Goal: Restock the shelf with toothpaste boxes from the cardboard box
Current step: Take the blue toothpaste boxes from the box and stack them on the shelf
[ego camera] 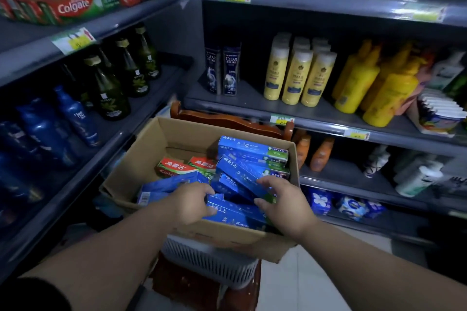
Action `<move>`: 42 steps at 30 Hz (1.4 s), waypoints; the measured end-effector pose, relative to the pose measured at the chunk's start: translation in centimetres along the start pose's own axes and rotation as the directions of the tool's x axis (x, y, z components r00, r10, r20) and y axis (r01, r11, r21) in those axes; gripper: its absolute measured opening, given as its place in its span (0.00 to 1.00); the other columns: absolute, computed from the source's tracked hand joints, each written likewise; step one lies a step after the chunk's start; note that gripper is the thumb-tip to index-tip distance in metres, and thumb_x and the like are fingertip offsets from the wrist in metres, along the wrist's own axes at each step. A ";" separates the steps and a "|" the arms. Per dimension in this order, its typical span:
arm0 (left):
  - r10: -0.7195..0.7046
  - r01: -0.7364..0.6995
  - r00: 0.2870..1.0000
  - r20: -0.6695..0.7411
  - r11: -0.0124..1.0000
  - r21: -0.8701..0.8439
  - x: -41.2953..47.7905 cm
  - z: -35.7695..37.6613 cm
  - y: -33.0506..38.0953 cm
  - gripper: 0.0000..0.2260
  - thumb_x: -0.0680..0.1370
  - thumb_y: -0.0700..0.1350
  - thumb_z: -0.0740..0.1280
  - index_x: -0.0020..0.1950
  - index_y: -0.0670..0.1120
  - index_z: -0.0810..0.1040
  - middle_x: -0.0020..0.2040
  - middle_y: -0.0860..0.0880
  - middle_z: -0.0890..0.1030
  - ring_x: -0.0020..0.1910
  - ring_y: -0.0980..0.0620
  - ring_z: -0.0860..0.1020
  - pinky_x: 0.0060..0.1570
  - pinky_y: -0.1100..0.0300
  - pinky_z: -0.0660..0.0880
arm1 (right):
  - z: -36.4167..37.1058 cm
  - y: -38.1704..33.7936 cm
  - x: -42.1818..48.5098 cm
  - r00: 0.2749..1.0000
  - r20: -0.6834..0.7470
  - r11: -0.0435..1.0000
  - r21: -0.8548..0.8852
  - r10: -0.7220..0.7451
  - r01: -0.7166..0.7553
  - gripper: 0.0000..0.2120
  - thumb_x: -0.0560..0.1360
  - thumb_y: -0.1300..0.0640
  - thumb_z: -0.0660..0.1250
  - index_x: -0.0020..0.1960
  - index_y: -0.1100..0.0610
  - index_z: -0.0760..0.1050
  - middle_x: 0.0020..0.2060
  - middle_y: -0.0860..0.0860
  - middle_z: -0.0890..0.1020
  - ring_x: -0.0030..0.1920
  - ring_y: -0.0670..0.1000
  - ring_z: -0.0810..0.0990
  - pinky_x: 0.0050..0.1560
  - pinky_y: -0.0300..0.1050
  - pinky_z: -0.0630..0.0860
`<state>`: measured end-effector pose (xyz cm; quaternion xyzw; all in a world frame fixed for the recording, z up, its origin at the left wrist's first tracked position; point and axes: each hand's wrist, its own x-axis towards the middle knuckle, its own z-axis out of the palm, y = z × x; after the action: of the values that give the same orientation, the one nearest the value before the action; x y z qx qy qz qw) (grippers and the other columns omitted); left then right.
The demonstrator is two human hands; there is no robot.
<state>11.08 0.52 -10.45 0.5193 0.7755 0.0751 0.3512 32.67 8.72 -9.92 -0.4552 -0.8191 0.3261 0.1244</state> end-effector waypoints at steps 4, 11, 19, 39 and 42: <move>0.044 -0.051 0.999 -0.029 0.930 -0.364 1.5 -2.4 -0.2 0.17 0.76 0.45 0.71 0.64 0.46 0.74 0.52 0.53 0.78 0.50 0.55 0.77 0.51 0.61 0.75 | 1.1 -0.8 2.6 0.992 0.107 0.994 0.084 0.059 -0.068 0.12 0.78 0.49 0.67 0.59 0.51 0.77 0.50 0.45 0.80 0.52 0.45 0.78 0.55 0.38 0.72; -0.010 -0.069 0.995 -0.100 0.657 -0.751 0.6 -9.0 -1.3 0.08 0.80 0.40 0.63 0.58 0.43 0.75 0.50 0.43 0.80 0.42 0.54 0.79 0.35 0.67 0.79 | -1.0 -3.6 6.2 0.960 0.152 0.930 0.252 0.236 -0.269 0.27 0.80 0.36 0.48 0.48 0.50 0.80 0.39 0.48 0.78 0.46 0.49 0.77 0.49 0.41 0.68; -0.247 -0.011 0.956 -0.160 0.513 -0.859 1.6 -9.1 -4.1 0.13 0.82 0.43 0.61 0.64 0.39 0.72 0.59 0.40 0.77 0.50 0.48 0.79 0.36 0.64 0.81 | -1.3 -6.0 8.1 0.899 0.412 0.865 0.387 0.147 -0.319 0.19 0.70 0.44 0.73 0.59 0.50 0.78 0.45 0.47 0.80 0.42 0.45 0.77 0.40 0.36 0.74; 0.433 -0.380 0.862 -0.262 0.896 0.232 4.4 -3.9 0.2 0.29 0.74 0.53 0.70 0.73 0.51 0.66 0.71 0.53 0.67 0.69 0.52 0.66 0.67 0.61 0.62 | -2.5 -2.1 9.7 0.974 -0.221 0.984 -0.155 0.049 -0.084 0.29 0.70 0.57 0.76 0.68 0.49 0.71 0.59 0.51 0.74 0.57 0.54 0.74 0.52 0.40 0.68; 0.363 -0.316 0.926 -0.102 0.895 0.315 5.6 -2.5 1.4 0.35 0.77 0.51 0.69 0.78 0.51 0.54 0.77 0.52 0.59 0.74 0.51 0.59 0.71 0.60 0.57 | -3.1 -1.2 9.2 0.968 -0.239 0.987 -0.122 0.073 -0.104 0.28 0.70 0.57 0.76 0.68 0.50 0.71 0.58 0.51 0.74 0.56 0.53 0.75 0.50 0.38 0.67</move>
<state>9.37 6.54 -10.50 0.6854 0.7005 0.0608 0.1892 28.33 17.14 -7.63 -0.5339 -0.7976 0.2200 0.1743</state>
